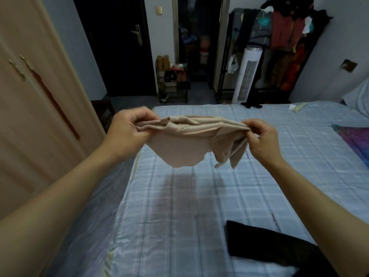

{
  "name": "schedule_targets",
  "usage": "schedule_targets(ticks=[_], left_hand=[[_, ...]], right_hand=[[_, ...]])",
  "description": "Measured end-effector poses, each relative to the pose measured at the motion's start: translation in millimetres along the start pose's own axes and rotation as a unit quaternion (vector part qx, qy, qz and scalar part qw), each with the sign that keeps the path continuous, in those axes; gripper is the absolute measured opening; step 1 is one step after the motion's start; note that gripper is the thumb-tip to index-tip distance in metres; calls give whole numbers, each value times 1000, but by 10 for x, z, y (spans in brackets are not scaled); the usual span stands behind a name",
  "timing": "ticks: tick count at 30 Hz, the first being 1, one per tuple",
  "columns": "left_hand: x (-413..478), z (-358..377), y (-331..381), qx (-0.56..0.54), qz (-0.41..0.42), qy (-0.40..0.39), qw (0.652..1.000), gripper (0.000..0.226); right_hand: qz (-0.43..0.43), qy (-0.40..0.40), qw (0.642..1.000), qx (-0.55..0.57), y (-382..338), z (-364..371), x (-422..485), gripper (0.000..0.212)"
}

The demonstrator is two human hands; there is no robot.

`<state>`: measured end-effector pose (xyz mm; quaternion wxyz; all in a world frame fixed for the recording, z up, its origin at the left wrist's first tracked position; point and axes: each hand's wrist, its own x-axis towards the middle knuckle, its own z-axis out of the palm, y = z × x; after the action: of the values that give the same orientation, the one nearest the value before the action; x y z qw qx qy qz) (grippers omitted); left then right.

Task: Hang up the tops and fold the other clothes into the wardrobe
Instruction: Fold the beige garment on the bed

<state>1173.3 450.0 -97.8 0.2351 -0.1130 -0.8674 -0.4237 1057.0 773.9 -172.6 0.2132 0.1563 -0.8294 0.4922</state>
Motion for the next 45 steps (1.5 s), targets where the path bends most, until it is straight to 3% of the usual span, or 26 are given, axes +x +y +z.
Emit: schedule_targets(ticks=[4,13,16,22,26,29,31,34,38,45], left_hand=[[-655,117,-32,15,-53,-68,996,20],[-2306,457,-96,28,-127,-175,976,11],[-2763,510,-110,32,-139,-183,973,17],[-3495,573,-168,-20,-172,-253,952,20],[-3890,646,-252,-9,-183,-363,913,23],[-4094,661,-308,3,-209,-479,852,24],[-4164,651,-351,6,-235,-528,816,32],[-4122,643,-438,10,-244,-482,842,28],[-3970,698,-623,-6,-263,-360,895,16],[-3964,1214,-1061,-7,-300,-304,904,8]], right_hand=[[6,-36,999,-29,138,-30,-699,30],[35,-173,981,-85,587,-94,-2609,25],[38,-189,978,-79,647,-82,-3098,31],[26,-189,977,-92,788,-10,-3793,22],[65,-230,966,-94,809,-8,-4211,32],[106,-259,957,-73,757,-5,-4425,34],[127,-245,959,-64,722,14,-4473,24],[145,-198,967,-67,671,64,-4425,6],[165,-151,972,-73,725,162,-4313,8],[241,-157,953,-91,1267,384,-4442,17]])
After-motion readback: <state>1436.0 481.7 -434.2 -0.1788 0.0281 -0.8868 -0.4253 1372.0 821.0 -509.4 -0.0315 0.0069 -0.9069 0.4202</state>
